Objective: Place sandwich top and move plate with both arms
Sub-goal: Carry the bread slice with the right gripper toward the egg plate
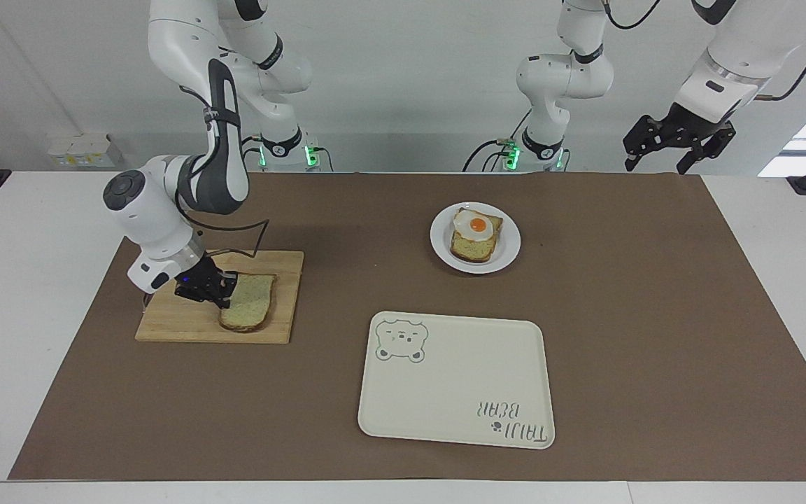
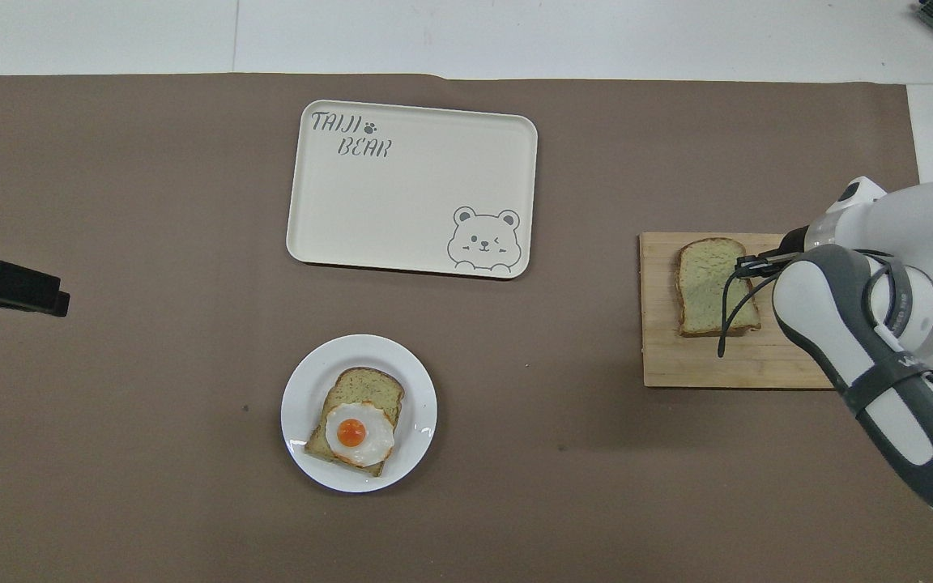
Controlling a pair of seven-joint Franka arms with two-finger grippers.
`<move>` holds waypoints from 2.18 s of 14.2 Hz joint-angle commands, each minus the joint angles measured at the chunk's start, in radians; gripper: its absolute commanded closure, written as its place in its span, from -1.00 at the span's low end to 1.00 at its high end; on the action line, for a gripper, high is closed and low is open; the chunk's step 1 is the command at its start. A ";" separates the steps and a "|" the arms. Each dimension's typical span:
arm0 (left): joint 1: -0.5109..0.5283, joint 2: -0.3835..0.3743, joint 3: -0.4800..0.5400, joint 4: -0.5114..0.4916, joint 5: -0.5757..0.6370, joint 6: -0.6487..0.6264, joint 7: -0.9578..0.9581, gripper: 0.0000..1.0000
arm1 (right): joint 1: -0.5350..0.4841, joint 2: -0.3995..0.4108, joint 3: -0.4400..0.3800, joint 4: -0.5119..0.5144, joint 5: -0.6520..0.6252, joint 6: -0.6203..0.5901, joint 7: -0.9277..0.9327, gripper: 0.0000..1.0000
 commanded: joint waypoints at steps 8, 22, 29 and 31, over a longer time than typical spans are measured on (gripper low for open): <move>0.004 -0.023 -0.004 -0.023 0.006 -0.001 -0.007 -1.00 | 0.025 -0.095 0.026 0.100 0.120 -0.273 0.030 1.00; 0.004 -0.023 -0.004 -0.023 0.006 -0.001 -0.007 -1.00 | 0.298 -0.110 0.193 0.086 0.149 -0.210 0.529 1.00; 0.004 -0.023 -0.004 -0.023 0.006 -0.001 -0.007 -1.00 | 0.451 -0.095 0.195 0.081 0.263 -0.129 0.554 1.00; 0.004 -0.023 -0.004 -0.023 0.006 -0.001 -0.007 -1.00 | 0.508 -0.087 0.195 0.078 0.318 -0.086 0.560 1.00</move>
